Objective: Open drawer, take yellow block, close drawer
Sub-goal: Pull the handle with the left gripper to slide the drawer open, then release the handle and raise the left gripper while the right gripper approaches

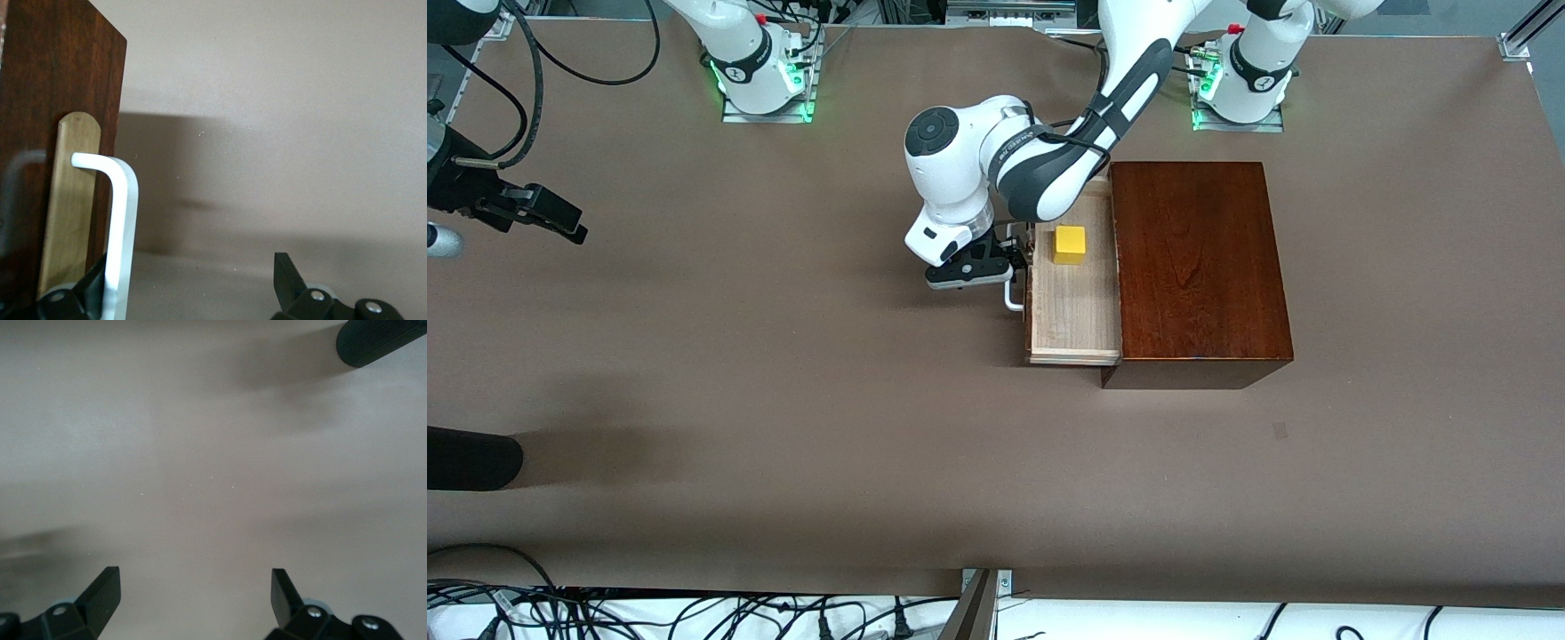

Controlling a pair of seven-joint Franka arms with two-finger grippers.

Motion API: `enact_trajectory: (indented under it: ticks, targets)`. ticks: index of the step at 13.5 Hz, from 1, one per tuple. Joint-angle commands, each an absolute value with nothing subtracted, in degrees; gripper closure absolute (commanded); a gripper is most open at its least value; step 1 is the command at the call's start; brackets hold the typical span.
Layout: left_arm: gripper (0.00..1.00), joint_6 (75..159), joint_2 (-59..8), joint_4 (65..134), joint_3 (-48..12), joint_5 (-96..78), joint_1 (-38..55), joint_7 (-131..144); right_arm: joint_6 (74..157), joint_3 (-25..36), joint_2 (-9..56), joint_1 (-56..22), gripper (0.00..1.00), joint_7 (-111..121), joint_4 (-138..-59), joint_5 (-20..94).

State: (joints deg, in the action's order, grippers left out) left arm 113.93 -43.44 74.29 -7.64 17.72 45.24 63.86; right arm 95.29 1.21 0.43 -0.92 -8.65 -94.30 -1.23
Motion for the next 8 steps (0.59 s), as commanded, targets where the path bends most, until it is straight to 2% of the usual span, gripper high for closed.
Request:
enact_trajectory:
  ticks: [1,5,8]
  targets:
    - [0.00,107.5,-45.4,70.3,-9.2,15.3,47.2,66.4,95.4,1.1,1.1,-1.1,0.00,-9.0,-93.1,-1.3]
    - [0.00,98.3,-44.0,69.3,-9.9,14.5,46.9,66.3,95.2,1.1,1.1,-1.0,0.00,-8.6,-93.1,-1.2]
    - [0.00,96.2,-40.0,69.3,-10.5,13.0,46.4,66.2,95.2,1.1,1.1,-1.0,0.00,-8.9,-93.1,-1.2]
